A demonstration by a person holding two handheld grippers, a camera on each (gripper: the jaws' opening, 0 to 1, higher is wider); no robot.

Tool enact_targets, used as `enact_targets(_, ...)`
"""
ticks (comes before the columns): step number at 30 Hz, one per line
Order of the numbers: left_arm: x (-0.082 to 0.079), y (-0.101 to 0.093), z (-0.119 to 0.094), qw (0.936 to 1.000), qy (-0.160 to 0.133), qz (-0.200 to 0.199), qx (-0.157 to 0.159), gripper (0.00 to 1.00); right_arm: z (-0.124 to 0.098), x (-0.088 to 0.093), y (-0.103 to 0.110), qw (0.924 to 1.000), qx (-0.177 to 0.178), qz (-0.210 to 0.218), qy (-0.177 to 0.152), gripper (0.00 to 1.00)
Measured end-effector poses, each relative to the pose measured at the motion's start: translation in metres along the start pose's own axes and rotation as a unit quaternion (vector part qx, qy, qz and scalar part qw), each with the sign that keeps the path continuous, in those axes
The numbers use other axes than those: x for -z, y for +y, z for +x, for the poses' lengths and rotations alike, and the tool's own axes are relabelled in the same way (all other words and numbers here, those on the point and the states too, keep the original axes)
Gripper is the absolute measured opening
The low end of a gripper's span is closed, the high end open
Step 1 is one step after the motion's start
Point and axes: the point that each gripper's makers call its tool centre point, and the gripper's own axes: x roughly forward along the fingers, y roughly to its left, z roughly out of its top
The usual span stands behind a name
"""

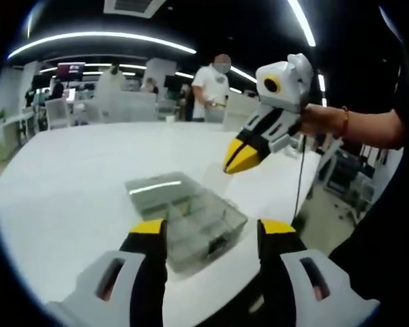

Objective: Insert the divider into the dual guide fixture by aligning both edges with the guide slots and pushing it downward to the bottom, including one-sided entry, uneven engagement, binding, and posture correction.

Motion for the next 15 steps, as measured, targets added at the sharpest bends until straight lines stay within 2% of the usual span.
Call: enact_targets(15,-0.003,0.006,0.01,0.9999,-0.009,-0.011,-0.001,0.64,0.016,0.014,-0.007,0.9996,-0.021,-0.006,0.018,0.0)
